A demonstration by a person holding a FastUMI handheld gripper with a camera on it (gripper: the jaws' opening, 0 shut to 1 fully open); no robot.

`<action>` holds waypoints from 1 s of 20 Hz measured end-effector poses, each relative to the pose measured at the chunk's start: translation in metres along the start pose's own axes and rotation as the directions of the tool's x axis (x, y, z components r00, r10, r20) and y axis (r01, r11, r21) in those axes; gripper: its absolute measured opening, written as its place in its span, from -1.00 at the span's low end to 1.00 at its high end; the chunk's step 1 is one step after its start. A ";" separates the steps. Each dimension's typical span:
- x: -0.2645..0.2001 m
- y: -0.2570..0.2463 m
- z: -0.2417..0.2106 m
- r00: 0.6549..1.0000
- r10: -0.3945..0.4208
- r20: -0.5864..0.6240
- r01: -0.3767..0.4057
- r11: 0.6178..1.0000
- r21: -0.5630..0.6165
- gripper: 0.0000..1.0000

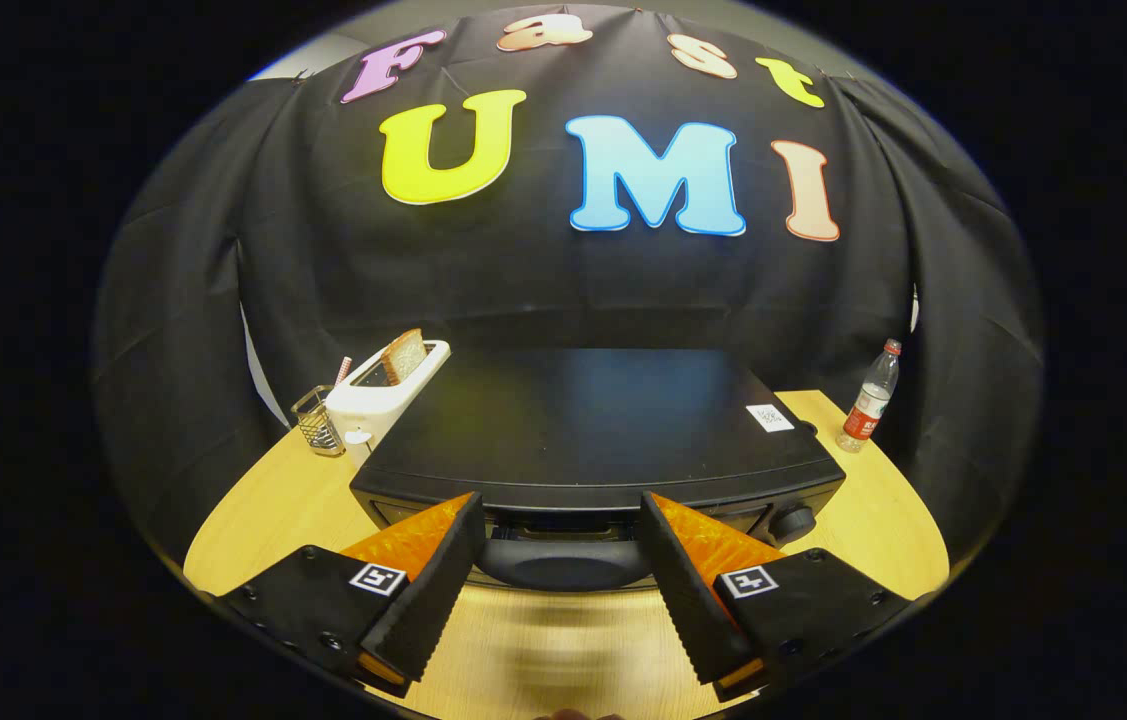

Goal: Open the toaster oven, put the food inside, and close the toaster oven door.

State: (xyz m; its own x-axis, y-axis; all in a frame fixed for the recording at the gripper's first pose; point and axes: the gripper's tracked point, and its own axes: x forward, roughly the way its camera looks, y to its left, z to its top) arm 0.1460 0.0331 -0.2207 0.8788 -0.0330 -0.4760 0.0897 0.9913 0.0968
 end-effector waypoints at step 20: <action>-0.030 0.001 -0.051 0.996 0.009 -0.084 -0.009 1.000 -0.010 0.99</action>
State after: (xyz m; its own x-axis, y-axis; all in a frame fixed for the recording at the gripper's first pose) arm 0.0956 0.0413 -0.2505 0.8370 -0.0136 -0.5471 0.0768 0.9927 0.0928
